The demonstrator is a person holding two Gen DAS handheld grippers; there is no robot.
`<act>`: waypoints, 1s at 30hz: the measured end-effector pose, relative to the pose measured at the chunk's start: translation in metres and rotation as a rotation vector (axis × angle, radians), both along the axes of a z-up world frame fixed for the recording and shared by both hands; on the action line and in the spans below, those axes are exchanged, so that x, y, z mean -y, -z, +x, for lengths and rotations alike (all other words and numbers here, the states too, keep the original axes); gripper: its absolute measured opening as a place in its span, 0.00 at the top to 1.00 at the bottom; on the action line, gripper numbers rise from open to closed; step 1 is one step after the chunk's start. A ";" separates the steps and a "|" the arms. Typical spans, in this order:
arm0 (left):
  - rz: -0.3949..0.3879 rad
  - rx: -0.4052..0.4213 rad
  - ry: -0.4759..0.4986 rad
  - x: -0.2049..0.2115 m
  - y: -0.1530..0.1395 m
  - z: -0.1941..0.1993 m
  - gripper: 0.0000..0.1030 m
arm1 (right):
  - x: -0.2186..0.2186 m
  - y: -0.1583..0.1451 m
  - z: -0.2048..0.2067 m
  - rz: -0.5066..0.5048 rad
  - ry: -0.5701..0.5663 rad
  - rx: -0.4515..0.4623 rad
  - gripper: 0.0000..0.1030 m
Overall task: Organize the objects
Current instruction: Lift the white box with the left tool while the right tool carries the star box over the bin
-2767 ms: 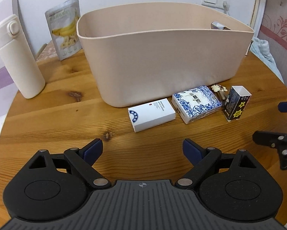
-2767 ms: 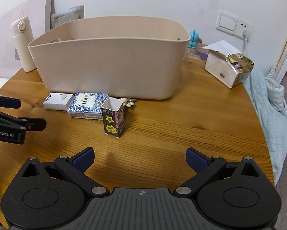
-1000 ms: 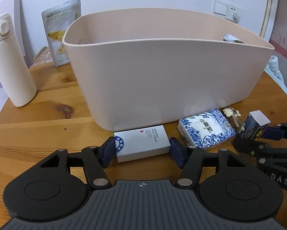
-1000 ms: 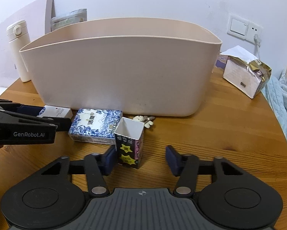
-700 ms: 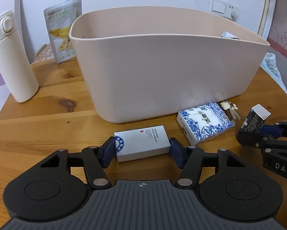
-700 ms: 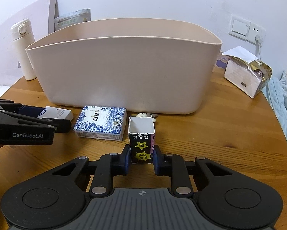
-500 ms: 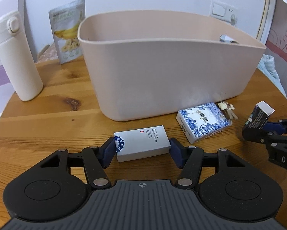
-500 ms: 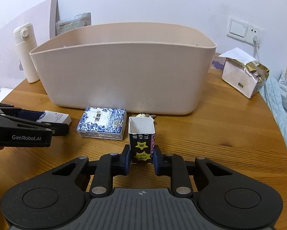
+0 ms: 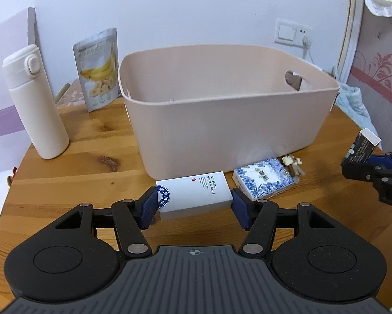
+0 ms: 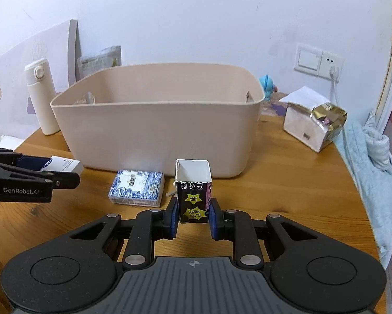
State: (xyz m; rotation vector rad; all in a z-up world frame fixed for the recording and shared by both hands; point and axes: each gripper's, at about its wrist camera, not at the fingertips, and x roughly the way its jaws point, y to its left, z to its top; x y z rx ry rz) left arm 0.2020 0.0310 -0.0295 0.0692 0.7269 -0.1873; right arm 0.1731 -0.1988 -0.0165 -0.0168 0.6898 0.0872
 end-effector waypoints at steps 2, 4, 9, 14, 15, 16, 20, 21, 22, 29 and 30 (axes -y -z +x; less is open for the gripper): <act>0.000 0.021 -0.003 -0.001 -0.007 -0.003 0.40 | 0.001 -0.006 -0.002 0.000 0.001 0.012 0.79; 0.001 0.044 -0.001 -0.003 -0.014 -0.006 0.40 | 0.003 -0.013 -0.003 0.004 0.002 0.028 0.79; -0.012 0.087 0.006 -0.006 -0.032 -0.011 0.40 | 0.004 -0.026 -0.006 0.014 0.014 0.071 0.79; -0.018 0.131 0.007 -0.008 -0.049 -0.014 0.40 | 0.005 -0.037 -0.007 0.022 0.018 0.100 0.79; -0.019 0.139 0.004 -0.009 -0.052 -0.014 0.40 | 0.006 -0.039 -0.007 0.024 0.019 0.107 0.79; -0.022 0.145 0.003 -0.010 -0.054 -0.015 0.40 | 0.006 -0.041 -0.007 0.025 0.021 0.114 0.79; -0.030 0.166 0.007 -0.012 -0.063 -0.016 0.40 | 0.007 -0.050 -0.005 0.028 0.028 0.141 0.79; -0.029 0.173 0.009 -0.012 -0.066 -0.016 0.40 | 0.007 -0.052 -0.004 0.028 0.028 0.147 0.79; -0.028 0.180 0.011 -0.012 -0.068 -0.014 0.40 | 0.008 -0.054 -0.004 0.027 0.027 0.152 0.79; -0.023 0.224 0.017 -0.008 -0.084 -0.005 0.40 | 0.008 -0.070 0.007 0.023 0.026 0.189 0.79; -0.021 0.230 0.019 -0.007 -0.086 -0.003 0.40 | 0.008 -0.072 0.009 0.023 0.027 0.194 0.79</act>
